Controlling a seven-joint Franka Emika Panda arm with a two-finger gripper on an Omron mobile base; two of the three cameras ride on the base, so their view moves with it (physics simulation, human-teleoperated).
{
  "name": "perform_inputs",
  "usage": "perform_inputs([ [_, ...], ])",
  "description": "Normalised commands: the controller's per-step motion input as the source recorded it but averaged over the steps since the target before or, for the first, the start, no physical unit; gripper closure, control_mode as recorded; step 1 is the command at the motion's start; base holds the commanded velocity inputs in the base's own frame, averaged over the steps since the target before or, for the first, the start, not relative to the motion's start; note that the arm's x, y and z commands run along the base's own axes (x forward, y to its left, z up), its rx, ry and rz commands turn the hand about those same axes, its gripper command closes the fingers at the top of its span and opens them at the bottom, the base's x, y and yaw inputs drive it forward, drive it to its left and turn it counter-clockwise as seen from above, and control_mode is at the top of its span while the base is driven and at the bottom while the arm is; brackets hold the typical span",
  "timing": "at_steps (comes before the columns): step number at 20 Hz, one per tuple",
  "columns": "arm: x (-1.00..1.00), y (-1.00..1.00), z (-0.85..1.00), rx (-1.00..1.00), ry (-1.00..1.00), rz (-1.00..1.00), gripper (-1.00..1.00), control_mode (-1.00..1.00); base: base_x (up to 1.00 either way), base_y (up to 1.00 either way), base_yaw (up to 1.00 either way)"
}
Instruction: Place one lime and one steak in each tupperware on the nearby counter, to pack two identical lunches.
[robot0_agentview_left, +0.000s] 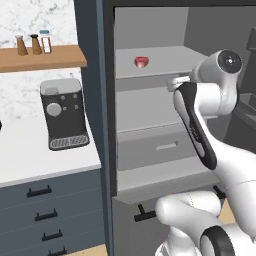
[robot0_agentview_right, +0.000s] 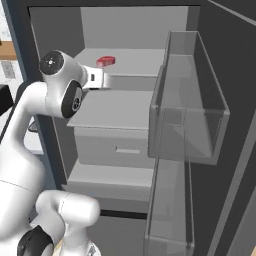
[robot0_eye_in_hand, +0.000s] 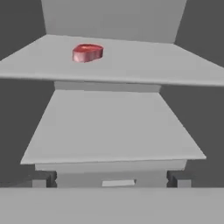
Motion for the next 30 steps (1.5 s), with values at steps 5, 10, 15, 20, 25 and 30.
perform_inputs([
  [5,0.14,0.0,0.61,0.28,-0.09,-0.03,-1.0,-1.0,0.0,0.0,0.0],
  [10,0.0,0.05,0.05,0.22,-0.02,0.01,-1.0,-1.0,0.0,0.0,0.0],
  [15,0.11,0.27,0.32,-0.03,-0.04,0.0,-1.0,-1.0,0.0,0.0,0.0],
  [20,0.03,0.22,0.01,-0.1,0.0,0.0,-1.0,-1.0,0.0,0.0,0.0],
  [25,0.25,0.05,0.0,-0.03,0.0,0.0,-1.0,-1.0,0.0,0.0,0.0],
  [30,0.51,0.0,0.0,0.0,0.01,0.0,-1.0,-1.0,0.0,0.0,0.0],
])
